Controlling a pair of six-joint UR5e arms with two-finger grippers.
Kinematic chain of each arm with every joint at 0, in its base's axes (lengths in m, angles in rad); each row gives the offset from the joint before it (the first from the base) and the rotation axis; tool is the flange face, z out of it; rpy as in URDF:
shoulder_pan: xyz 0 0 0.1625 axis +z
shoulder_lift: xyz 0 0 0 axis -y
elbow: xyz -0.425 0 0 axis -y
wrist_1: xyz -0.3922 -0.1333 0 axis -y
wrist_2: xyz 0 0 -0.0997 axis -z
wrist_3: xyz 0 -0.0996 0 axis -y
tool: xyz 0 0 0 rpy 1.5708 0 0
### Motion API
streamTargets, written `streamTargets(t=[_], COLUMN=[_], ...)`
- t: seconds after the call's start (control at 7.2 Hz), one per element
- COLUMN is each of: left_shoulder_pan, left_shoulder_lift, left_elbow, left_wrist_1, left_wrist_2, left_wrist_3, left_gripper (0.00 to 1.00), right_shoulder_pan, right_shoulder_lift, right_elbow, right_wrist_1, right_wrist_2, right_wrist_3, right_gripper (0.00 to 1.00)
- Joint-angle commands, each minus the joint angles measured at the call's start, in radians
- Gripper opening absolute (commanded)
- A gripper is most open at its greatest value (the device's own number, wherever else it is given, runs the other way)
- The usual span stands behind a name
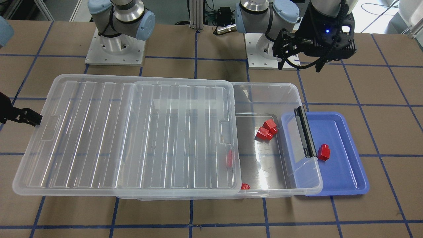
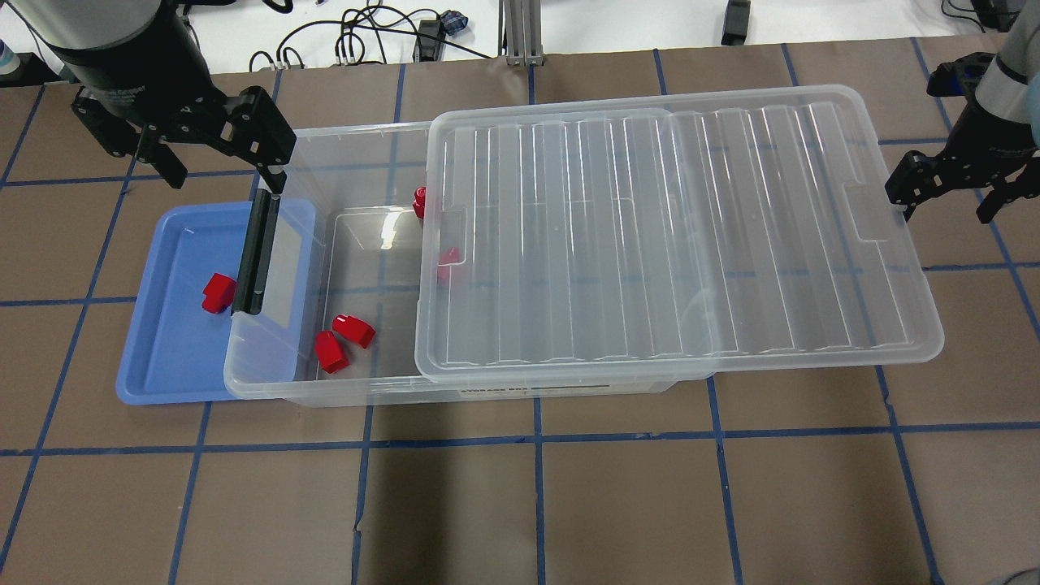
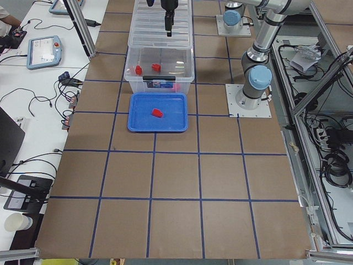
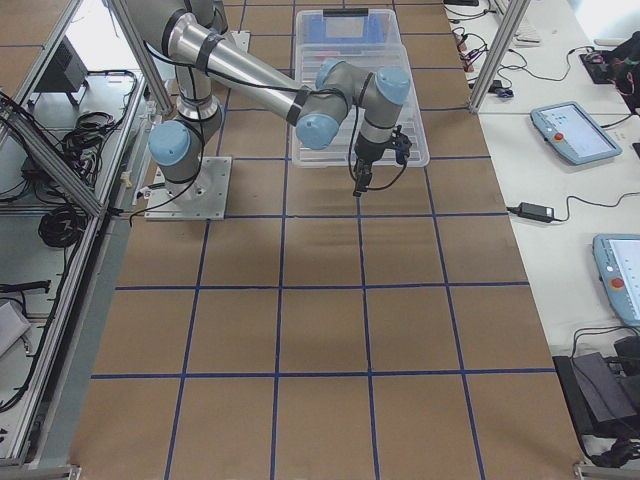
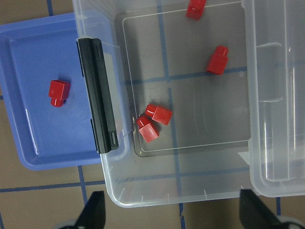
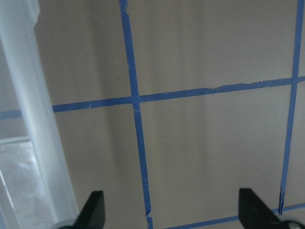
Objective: Place red block in blue tray from box
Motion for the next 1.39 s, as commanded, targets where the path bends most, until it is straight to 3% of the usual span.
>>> streamTargets(t=[0.0,1.25], left_shoulder_pan=[0.002,0.003], left_shoulder_lift=[-0.004,0.002], left_elbow=[0.009,-0.008], left_wrist_1=[-0.006,0.023], left_wrist_2=[-0.002,-0.004], left_wrist_3=[0.0,0.013], left_gripper=[1.0,1.0], right_shoulder_pan=[0.038,0.282], right_shoulder_lift=[-0.002,-0.002], right_elbow=[0.001,0.003], right_wrist_1=[0.007,0.015], right_wrist_2=[0.012,0.041], right_wrist_3=[0.037,0.403], right_gripper=[1.0,1.0])
